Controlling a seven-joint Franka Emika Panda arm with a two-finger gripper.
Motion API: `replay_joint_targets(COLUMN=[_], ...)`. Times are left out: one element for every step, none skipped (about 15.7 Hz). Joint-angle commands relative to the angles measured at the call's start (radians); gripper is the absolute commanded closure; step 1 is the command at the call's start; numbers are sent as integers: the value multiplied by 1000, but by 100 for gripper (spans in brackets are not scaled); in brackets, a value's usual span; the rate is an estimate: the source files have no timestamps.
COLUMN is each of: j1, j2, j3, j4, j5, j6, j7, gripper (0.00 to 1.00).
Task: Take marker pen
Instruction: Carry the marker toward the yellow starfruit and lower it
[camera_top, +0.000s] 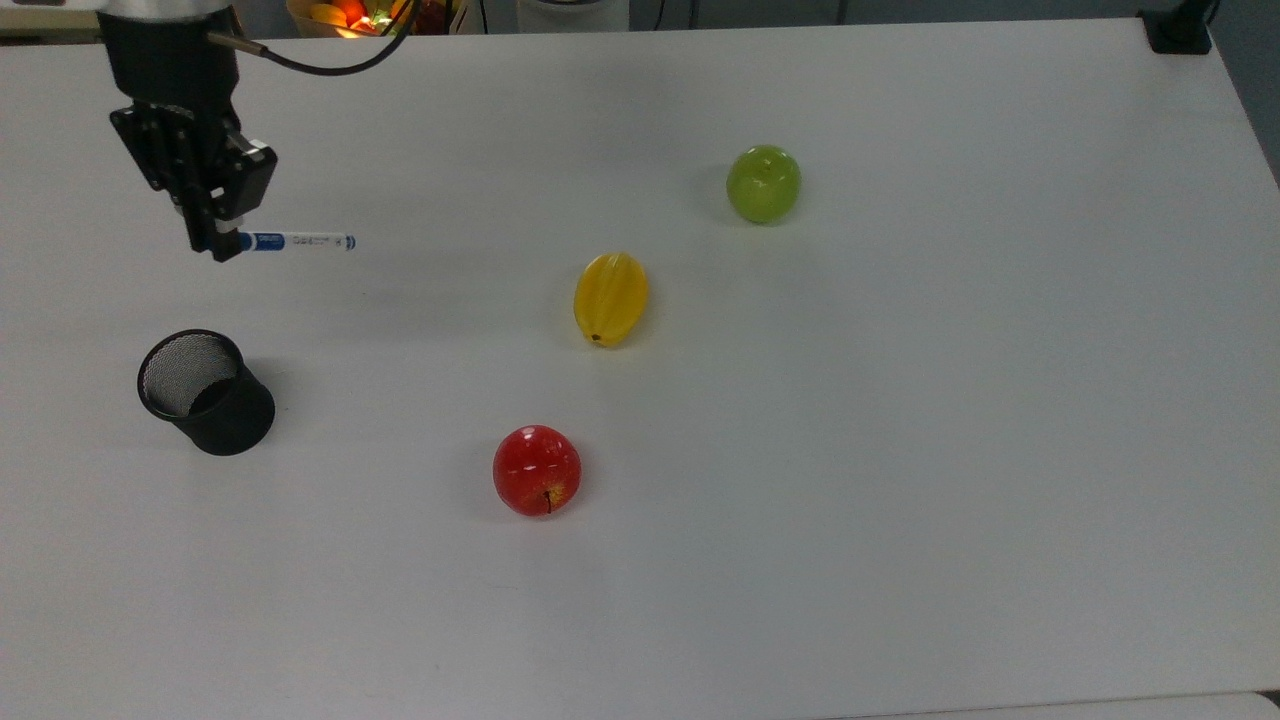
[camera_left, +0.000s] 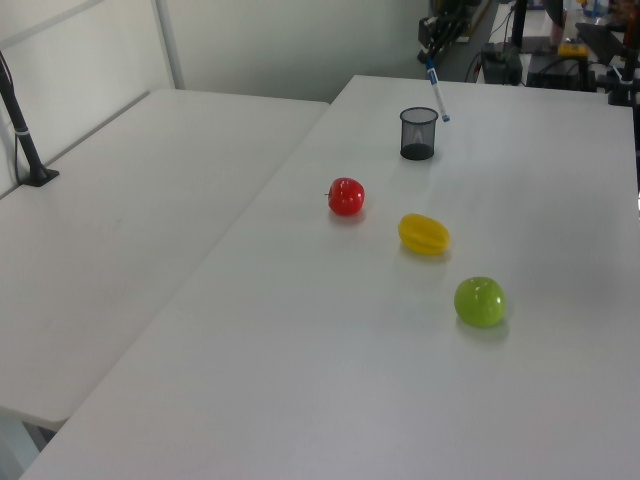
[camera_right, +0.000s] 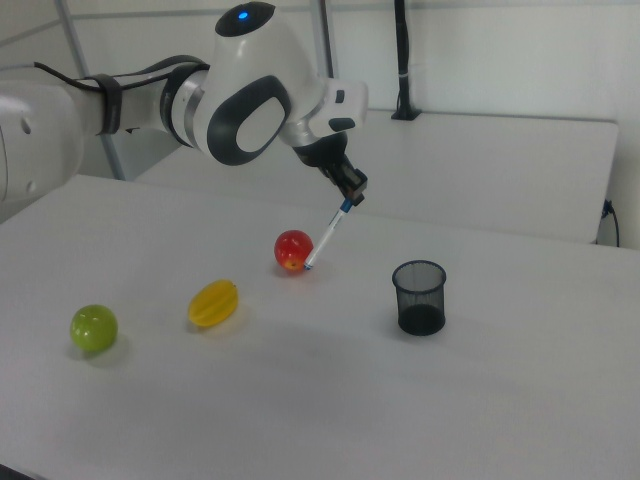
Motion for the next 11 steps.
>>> replay_joint_targets(j1=[85,100,114,134,152,174,195,212,229,243,255], j2=[-76,-76,-76,-76,-73,-68,-62,-56,-51,-50,-43], j3=[-41,-41,-41,-41,-39,-39,-39,-38,-33,-30,-30], j4=[-92,-94,-94,-97,-102,-111,-121,-134,-149,-164,-174], j5=[15,15,13,13,13,13,12,9,1,-2,-5], j6=[-98,-130,-162,-194,-227,-251,-262,-270,-275,-284,-294], j7=[-63,-65,-68,-79,-91,-99,-103,-109,-113,-114,-116], gripper=[99,99,99,99,99,99,99,99,99,98,98])
